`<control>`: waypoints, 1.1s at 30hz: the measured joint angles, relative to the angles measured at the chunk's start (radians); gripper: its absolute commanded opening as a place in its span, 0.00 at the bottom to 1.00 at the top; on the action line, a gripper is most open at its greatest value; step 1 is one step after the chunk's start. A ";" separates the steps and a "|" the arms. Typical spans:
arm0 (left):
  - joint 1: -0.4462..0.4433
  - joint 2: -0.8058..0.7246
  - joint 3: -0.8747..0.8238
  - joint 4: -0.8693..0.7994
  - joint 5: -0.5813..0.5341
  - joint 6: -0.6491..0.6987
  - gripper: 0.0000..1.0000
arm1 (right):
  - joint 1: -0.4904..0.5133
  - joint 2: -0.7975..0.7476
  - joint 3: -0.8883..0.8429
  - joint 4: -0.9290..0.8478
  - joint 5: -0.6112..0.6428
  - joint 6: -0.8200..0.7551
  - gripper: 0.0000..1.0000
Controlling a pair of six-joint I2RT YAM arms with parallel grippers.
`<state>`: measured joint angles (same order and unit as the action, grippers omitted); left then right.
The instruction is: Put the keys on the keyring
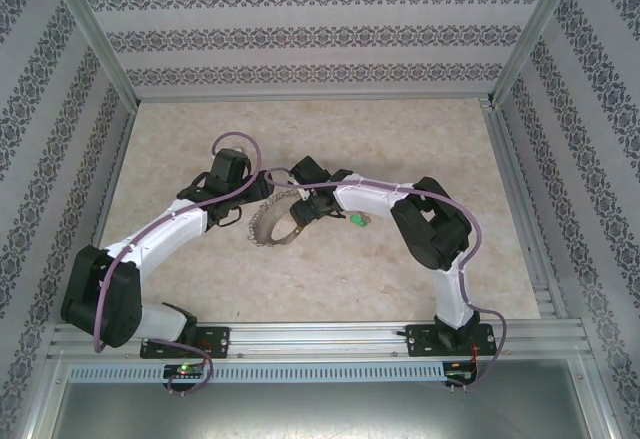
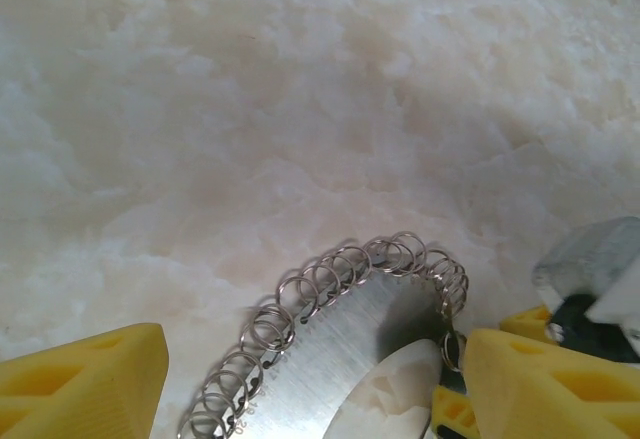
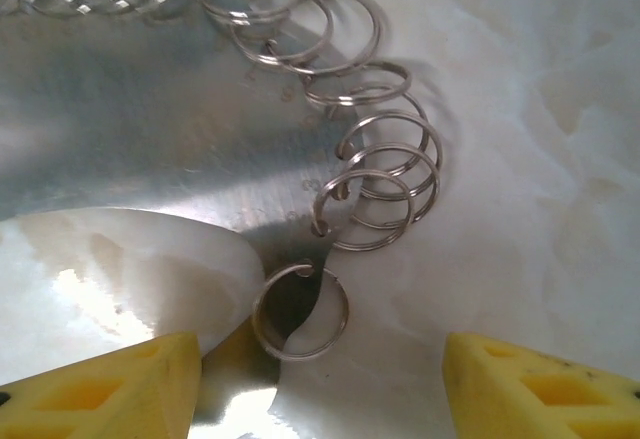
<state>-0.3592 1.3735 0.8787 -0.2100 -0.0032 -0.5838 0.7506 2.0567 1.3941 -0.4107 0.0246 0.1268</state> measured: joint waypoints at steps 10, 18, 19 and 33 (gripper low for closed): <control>0.009 0.000 -0.011 0.040 0.028 -0.001 0.78 | -0.001 0.044 0.079 -0.045 0.056 -0.027 0.64; 0.009 0.000 -0.020 0.047 0.030 -0.001 0.79 | -0.044 0.052 0.124 -0.077 0.064 -0.029 0.62; 0.009 0.000 -0.020 0.047 0.031 -0.001 0.79 | -0.055 0.052 0.131 -0.079 0.064 -0.028 0.62; 0.005 0.141 0.035 0.084 0.229 0.038 0.76 | -0.188 -0.049 0.051 -0.051 -0.037 0.068 0.62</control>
<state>-0.3546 1.5146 0.9138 -0.1265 0.2260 -0.5457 0.5621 2.0075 1.4456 -0.4614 -0.0128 0.1951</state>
